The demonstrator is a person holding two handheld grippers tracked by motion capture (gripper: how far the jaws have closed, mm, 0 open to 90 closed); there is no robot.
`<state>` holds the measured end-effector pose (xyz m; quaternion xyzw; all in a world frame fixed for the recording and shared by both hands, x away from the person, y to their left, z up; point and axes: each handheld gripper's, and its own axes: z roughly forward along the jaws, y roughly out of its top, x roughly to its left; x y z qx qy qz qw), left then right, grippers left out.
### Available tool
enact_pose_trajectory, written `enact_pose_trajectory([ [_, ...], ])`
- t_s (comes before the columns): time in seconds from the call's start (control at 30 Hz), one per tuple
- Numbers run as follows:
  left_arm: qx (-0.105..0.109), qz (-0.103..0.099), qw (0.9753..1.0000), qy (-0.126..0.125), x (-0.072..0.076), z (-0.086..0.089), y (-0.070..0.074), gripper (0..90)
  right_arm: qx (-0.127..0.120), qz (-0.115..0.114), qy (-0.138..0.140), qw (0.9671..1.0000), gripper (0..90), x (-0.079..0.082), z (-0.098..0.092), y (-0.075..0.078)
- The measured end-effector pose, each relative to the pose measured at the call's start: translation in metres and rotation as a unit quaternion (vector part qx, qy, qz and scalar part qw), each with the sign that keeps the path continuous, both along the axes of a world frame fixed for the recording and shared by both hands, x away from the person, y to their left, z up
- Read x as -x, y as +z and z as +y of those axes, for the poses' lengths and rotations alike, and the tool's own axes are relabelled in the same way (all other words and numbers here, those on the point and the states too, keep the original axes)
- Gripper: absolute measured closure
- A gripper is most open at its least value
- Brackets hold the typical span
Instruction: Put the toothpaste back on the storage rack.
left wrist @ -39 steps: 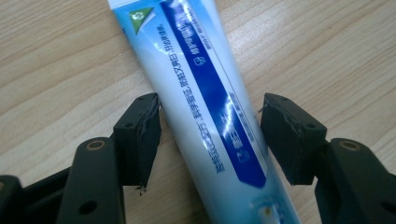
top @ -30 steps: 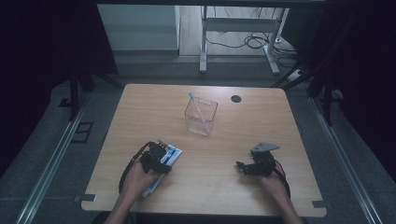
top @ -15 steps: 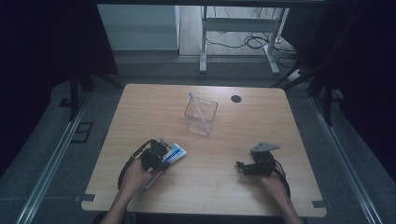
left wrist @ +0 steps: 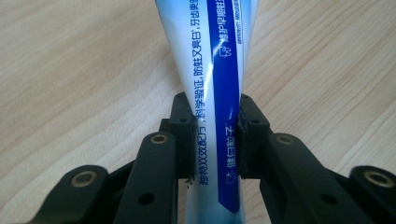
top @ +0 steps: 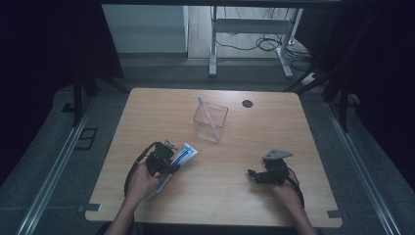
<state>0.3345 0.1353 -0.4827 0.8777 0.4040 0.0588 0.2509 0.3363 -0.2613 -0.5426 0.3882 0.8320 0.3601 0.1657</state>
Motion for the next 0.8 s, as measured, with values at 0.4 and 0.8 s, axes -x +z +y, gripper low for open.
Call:
enact_pose_trajectory([
  [0.4,0.031,-0.026,0.9991,-0.007,-0.005,-0.002,0.016,72.7,0.000,0.000,0.000,1.0000,16.2,0.000,0.000,0.000],
  [0.8,0.052,-0.058,0.9969,-0.010,-0.015,-0.012,0.039,72.7,0.000,0.001,0.000,1.0000,16.2,0.000,0.000,0.000],
])
